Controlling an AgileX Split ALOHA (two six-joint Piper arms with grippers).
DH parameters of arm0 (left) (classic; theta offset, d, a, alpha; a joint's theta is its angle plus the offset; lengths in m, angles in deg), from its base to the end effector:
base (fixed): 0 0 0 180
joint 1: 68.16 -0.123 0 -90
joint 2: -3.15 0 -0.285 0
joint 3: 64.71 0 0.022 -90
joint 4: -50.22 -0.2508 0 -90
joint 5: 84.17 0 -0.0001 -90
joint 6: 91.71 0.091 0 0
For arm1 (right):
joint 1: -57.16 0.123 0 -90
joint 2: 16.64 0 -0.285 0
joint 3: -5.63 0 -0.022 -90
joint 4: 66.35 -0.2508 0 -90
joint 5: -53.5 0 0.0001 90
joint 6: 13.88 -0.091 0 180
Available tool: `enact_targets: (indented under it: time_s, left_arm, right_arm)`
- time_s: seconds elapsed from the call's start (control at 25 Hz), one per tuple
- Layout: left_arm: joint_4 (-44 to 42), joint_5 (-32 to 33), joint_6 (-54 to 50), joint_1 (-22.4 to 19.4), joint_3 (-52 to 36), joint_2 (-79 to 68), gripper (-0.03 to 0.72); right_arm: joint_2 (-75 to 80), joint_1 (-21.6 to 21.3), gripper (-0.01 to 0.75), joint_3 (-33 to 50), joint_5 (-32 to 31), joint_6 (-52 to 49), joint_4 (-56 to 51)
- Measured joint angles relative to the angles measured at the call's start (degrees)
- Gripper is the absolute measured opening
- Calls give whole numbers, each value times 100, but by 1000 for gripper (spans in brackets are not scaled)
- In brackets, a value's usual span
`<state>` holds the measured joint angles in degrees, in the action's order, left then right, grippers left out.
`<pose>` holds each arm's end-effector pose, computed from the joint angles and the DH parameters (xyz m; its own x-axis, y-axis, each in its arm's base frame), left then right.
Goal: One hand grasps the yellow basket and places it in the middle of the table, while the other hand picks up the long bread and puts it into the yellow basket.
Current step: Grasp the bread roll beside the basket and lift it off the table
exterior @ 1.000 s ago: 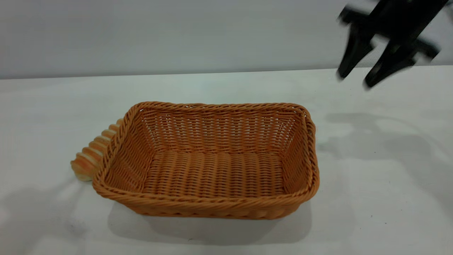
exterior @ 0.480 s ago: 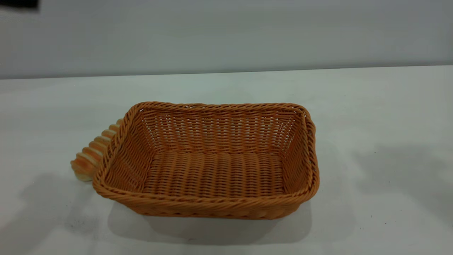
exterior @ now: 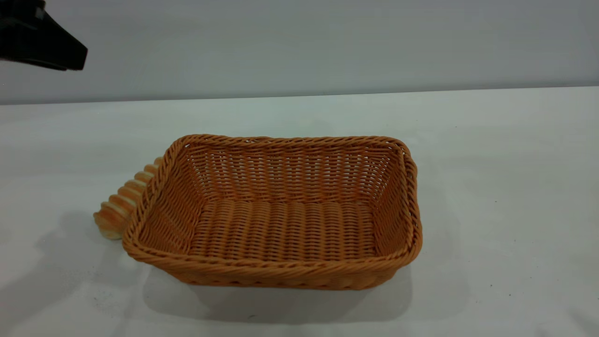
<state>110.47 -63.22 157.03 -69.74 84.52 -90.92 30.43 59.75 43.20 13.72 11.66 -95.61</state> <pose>0.2998 -0.0201 0.2202 -0.6690 0.1501 -0.7279 0.3144 0.9446 -0.0943 0.1264 0.0342 0.3329 -0.4964 -0.0597 -0.8660 -0.3314 0.9351 0.1255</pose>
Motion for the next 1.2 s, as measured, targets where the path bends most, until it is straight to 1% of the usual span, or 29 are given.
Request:
enact_targets:
  time_s: [0.08,0.16,0.36,0.48,0.68,0.88,1.2]
  left_arm:
    - [-146,-68,-151,0,71,-115,237]
    - [-374,-69,-340,0,149,-267,237]
    - [-948,-127,-874,0,196,-662,237]
    - [-1089,-158,-987,0,196,-801,237]
    - [-1145,-209,-1008,0,201,-844,237]
    - [-1151,-216,-1013,0,201,-847,237]
    - [-1158,-261,-1004,0,201,-847,237]
  right_arm:
    - [-558,0,422,382,-86,14,151]
    - [-1123,0,422,584,-309,-49,373]
    - [-2280,0,422,641,-1040,-558,1307]
    - [-2827,0,422,708,-1293,-1031,1798]
    - [-3521,0,421,1039,-1610,-1296,1894]
    - [-3835,0,420,1073,-2080,-1364,1964]
    - [-4027,0,392,1074,-2241,-1429,2046]
